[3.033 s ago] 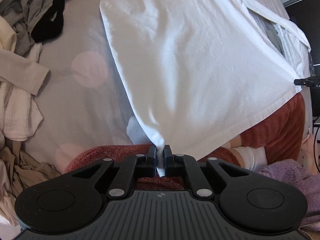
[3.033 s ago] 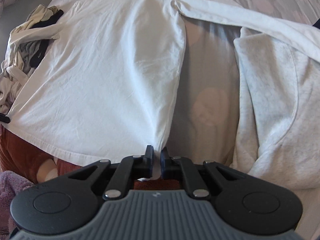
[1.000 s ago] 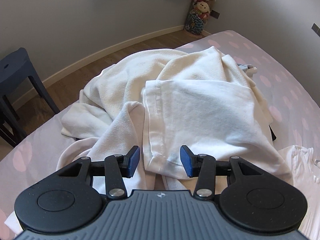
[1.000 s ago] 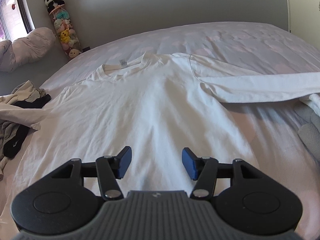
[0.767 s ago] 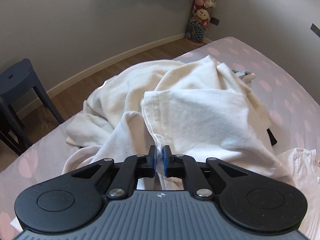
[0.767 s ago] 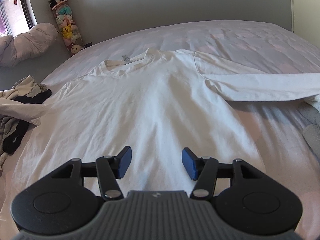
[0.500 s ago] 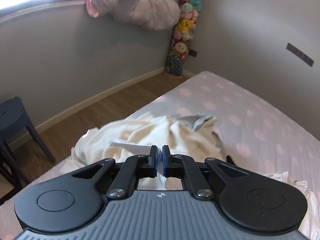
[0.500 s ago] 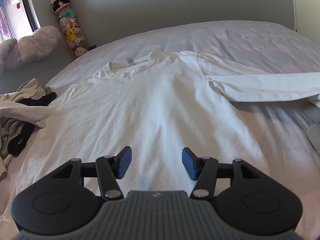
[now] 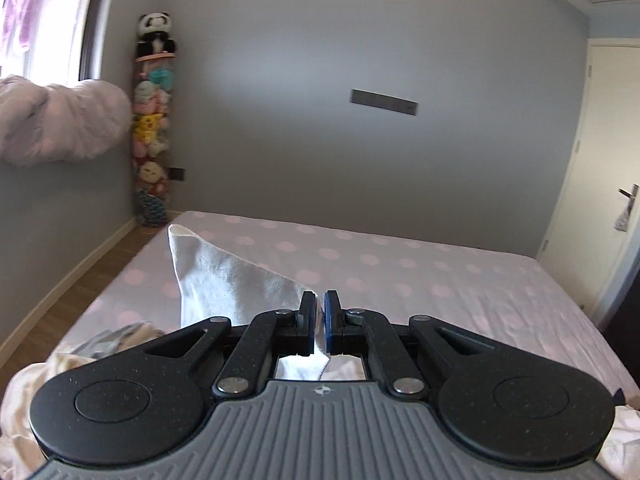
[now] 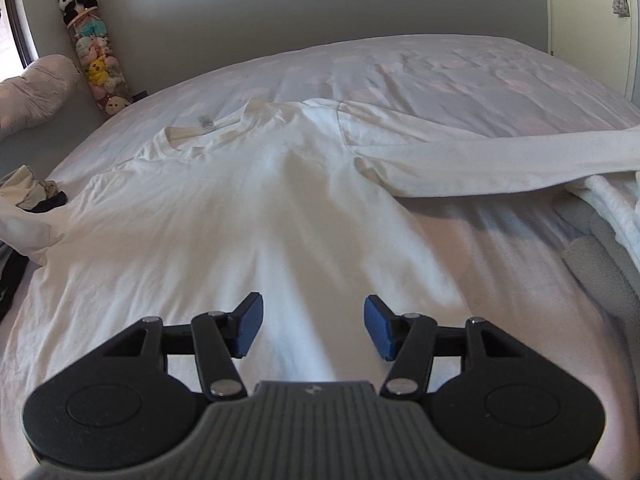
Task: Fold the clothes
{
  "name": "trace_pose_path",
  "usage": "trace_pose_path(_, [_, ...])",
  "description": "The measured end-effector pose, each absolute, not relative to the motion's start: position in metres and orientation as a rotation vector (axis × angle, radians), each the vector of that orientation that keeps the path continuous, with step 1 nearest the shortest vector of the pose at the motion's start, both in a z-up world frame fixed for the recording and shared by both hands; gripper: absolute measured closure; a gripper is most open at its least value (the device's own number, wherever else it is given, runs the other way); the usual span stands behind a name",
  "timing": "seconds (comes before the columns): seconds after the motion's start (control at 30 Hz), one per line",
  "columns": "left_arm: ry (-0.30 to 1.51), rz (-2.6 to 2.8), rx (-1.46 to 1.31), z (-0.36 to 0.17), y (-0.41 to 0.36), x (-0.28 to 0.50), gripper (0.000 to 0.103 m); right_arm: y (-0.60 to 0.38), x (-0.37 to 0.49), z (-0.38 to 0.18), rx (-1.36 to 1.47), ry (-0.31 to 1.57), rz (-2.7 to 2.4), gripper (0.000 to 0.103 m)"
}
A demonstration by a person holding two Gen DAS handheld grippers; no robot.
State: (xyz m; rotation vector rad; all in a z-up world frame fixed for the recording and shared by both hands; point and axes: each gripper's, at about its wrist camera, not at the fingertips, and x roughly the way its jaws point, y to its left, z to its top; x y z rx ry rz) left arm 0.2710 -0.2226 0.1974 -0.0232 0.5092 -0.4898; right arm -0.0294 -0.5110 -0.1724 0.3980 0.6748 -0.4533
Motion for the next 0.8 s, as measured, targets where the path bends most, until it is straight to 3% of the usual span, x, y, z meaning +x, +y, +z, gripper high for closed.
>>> trace_pose_path(0.23, [0.626, -0.74, 0.006, 0.146, -0.35, 0.257, 0.1, -0.524, -0.037, -0.172, 0.421, 0.641, -0.459, 0.041])
trace_pose_path(0.47, [0.855, -0.855, 0.04, 0.033, -0.44, 0.259, 0.1, -0.542, -0.042, -0.178, 0.504, 0.624, -0.478, 0.041])
trace_pose_path(0.73, [1.072, -0.924, 0.054, -0.072, -0.474, 0.24, 0.1, -0.55, -0.038, -0.186, 0.534, 0.635, -0.47, 0.041])
trace_pose_path(0.8, [1.122, -0.937, 0.032, -0.084, -0.47, 0.238, 0.095, -0.55, -0.037, -0.187, 0.536, 0.64, -0.467, 0.041])
